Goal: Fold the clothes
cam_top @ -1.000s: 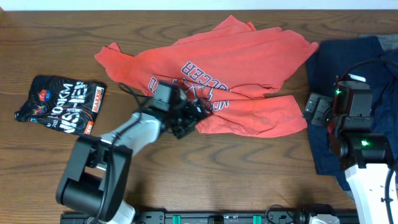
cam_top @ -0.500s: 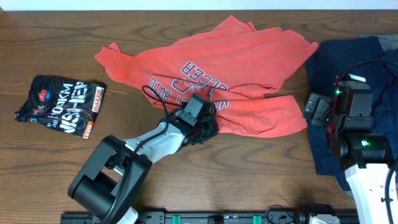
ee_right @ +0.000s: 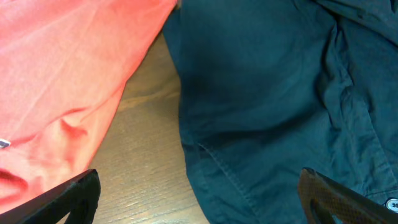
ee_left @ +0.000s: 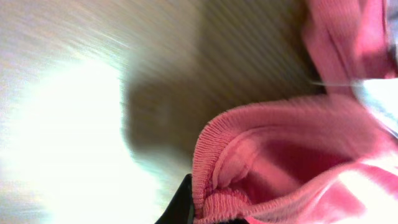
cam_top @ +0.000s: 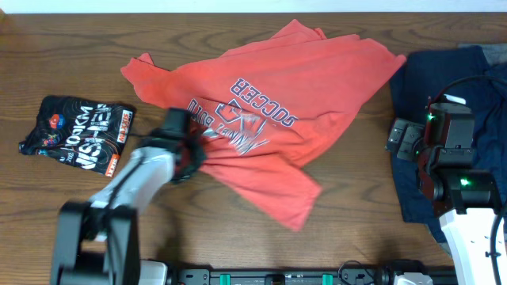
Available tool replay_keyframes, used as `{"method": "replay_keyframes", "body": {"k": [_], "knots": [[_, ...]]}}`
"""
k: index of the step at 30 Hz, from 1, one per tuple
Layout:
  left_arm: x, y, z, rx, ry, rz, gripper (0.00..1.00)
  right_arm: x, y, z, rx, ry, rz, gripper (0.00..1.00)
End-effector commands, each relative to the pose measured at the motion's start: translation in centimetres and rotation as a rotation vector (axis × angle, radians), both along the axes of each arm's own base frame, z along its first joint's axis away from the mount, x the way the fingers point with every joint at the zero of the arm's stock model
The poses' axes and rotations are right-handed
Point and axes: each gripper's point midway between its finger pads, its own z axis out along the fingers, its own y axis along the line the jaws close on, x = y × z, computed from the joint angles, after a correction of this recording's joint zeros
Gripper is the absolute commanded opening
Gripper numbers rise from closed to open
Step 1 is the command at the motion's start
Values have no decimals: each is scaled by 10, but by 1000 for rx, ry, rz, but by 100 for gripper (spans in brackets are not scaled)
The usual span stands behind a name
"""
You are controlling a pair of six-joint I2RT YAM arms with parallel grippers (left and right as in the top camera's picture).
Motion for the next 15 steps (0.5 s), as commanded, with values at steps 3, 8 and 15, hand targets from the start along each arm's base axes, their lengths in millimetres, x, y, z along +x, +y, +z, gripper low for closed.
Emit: {"method": "replay_keyframes", "body": {"k": [3,8,15], "knots": [[5,61,34,46,-102,142,6,0,-5,6,-15,-12,-14,99],[-9,22,38,-178,-64,15,99,1,-5,6,-15,-14,-13,99],[-60,-24,20,-254,151,-76,98,1,-5,5,-15,-13,-13,99]]}}
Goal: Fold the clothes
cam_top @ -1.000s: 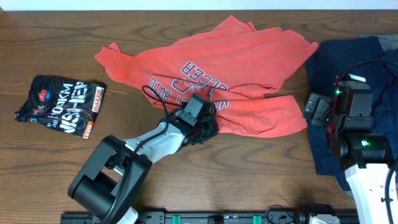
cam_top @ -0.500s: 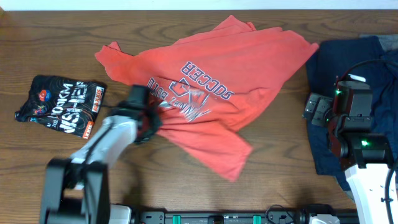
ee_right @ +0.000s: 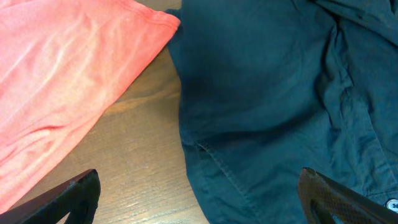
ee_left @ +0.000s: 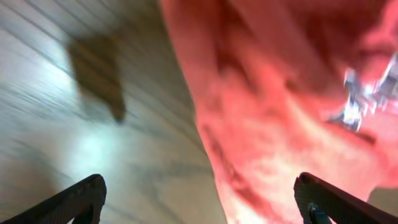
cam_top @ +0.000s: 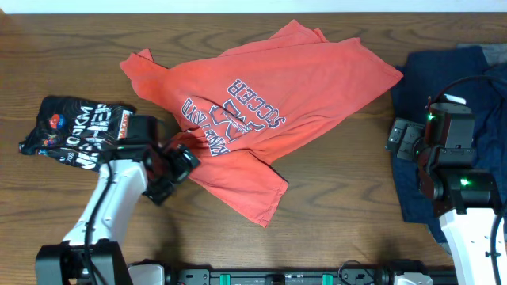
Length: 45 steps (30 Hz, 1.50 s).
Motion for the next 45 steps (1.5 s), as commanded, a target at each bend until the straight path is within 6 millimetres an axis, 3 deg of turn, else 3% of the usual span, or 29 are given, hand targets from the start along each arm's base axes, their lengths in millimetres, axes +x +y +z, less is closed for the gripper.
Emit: {"method": "replay_keyframes", "body": {"k": [1,6,12,20,22,24,29,34,40,45], "knots": [[-17,-26,-9,-58,51,-52,98,0,-5,5,-15,-10,-13,99],[-18,-54,-26,-74,5,-68,98,0,-5,5,-14,-9,-13,99],[-25,-71,-46,-100,-14,13,100,-2,-5,3,-15,0,-13,99],[-29,-97,-52,-123,-55,-5,90,-1,-5,3,-15,0,-13,99],[-27,-93,-54,-82,-71,6,61,-1,-5,4,-15,-1,-13,99],[-22,-91,-54,-64,-95,16,47,-1,-5,4,-15,-1,-13,99],[-13,-92,-51,-66,-137,19,41,-2,-5,3,-15,1,-13,99],[-7,-84,-52,-15,-169,21,7,-2,-5,3,-14,1,-13,99],[5,-76,-35,25,-276,-159,6,-1,2,1,18,4,16,99],[-3,-37,-3,113,-327,-191,6,1,25,-8,121,31,104,89]]}}
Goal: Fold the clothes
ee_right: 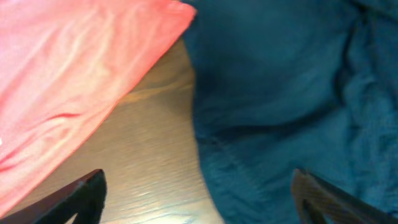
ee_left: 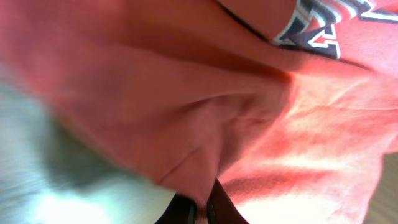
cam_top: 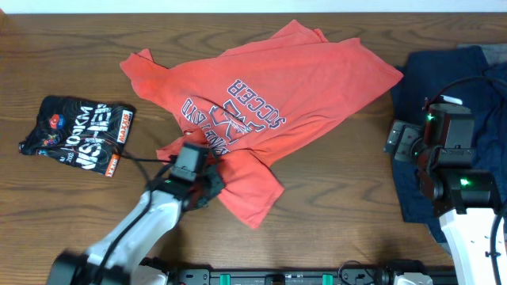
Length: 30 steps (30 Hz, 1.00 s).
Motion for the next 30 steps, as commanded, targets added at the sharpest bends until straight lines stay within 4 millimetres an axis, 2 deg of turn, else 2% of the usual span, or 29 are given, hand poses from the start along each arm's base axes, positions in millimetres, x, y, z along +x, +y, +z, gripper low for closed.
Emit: {"method": "replay_keyframes", "body": {"k": [1,6,12,16,20,22,26,28,30], "knots": [[6,33,29,109,-121,-47,6,3,16,-6,80,22,62,88],[-19,81,67,162,-158,87,6,5,22,-33,124,123,70,89],[-35,119,107,210,-246,214,6,19,43,-71,274,225,61,92],[-34,134,112,220,-258,291,6,24,60,-98,361,308,101,92],[-34,136,106,219,-223,297,6,29,55,-128,342,374,76,92],[-35,136,101,217,-197,295,6,51,48,-135,304,318,66,93],[-39,134,89,207,-127,287,6,113,46,-127,246,91,146,91],[-43,134,83,204,-85,284,6,132,46,-129,230,30,161,91],[-45,133,78,201,-52,281,6,140,46,-140,232,20,160,90]]}}
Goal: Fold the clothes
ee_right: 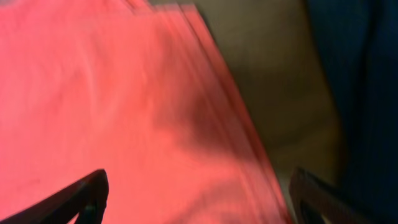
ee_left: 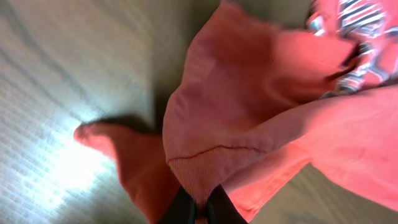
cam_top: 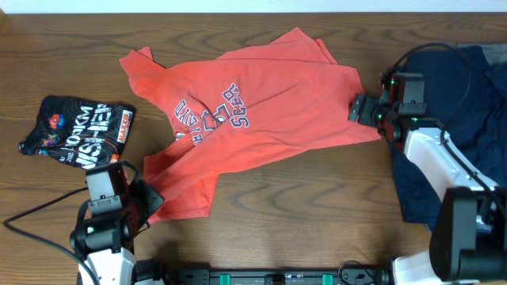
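Observation:
The red T-shirt (cam_top: 261, 103) with blue lettering lies rumpled across the middle of the table, one flap reaching toward the front left. My left gripper (cam_top: 147, 207) is at that flap's front corner. In the left wrist view it (ee_left: 200, 211) is shut on a pinch of red hem, with the cloth bunched above the fingers (ee_left: 181, 208). My right gripper (cam_top: 361, 108) is over the shirt's right edge. The right wrist view shows it (ee_right: 199, 202) open, fingers (ee_right: 81, 198) wide apart above the red cloth (ee_right: 124, 99).
A folded black printed T-shirt (cam_top: 75, 134) lies at the left. A dark blue garment (cam_top: 463, 111) covers the table's right side, under the right arm. The brown wooden table (cam_top: 317, 206) shows in front of the red shirt.
My left gripper, still shut on the red shirt, is now farther front-left, and the shirt has shifted left. My right gripper has gone from over the blue garment to the shirt's right edge.
My left gripper first pinched the shirt's edge by its left side. Then it stood open beside the shirt, which lay shifted left. Later it was shut on a fold near the front flap. Now that flap is stretched front-left, and the right gripper has come over the shirt.

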Available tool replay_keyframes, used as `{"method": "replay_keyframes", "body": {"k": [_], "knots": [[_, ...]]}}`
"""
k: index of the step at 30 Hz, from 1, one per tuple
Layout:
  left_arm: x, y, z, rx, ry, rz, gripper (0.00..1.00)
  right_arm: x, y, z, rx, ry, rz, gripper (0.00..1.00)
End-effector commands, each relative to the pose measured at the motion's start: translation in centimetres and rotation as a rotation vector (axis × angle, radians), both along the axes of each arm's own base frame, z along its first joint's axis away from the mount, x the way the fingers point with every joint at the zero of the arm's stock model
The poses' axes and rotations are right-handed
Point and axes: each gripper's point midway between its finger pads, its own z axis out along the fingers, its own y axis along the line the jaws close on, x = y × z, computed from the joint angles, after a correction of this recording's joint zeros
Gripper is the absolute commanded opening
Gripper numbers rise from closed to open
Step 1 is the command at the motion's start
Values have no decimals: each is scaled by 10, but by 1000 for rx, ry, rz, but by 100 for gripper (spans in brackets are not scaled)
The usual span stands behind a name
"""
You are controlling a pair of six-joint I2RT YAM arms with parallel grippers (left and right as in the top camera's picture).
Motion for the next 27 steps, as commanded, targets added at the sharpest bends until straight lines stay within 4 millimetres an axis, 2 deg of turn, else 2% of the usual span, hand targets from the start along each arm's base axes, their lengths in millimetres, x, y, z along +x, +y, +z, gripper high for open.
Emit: {"method": "replay_keyframes", "body": {"k": [1,5,9,10,11,12,14,15,16,19,21,27], "knots": [[-1,3,-2,12,31,-2,6,6,-5,-25,-22,30,3,90],[-1,3,-7,6,60,-2,6,4,-1,-60,-23,91,13,87],[-2,3,-10,1,81,-3,6,0,6,-78,-24,129,29,86],[-2,3,-11,1,83,-3,6,-2,8,-81,-24,138,36,82],[-2,3,-11,1,84,-3,6,-3,11,-82,-24,146,41,72],[-2,3,-11,1,84,-3,6,-6,13,-83,-25,159,49,57],[-2,3,-11,1,84,-3,6,-14,21,-84,-7,188,72,15],[-2,3,-11,1,84,-3,6,-19,26,-83,9,206,87,3],[-2,3,-11,1,84,-3,6,-24,29,-82,21,223,96,1],[-2,3,-11,1,83,-3,6,-34,34,-69,41,244,112,1],[-1,3,-10,2,80,-3,6,-35,34,-51,41,219,113,1],[0,3,-10,3,77,-3,6,-18,32,38,71,-21,64,1]]}}
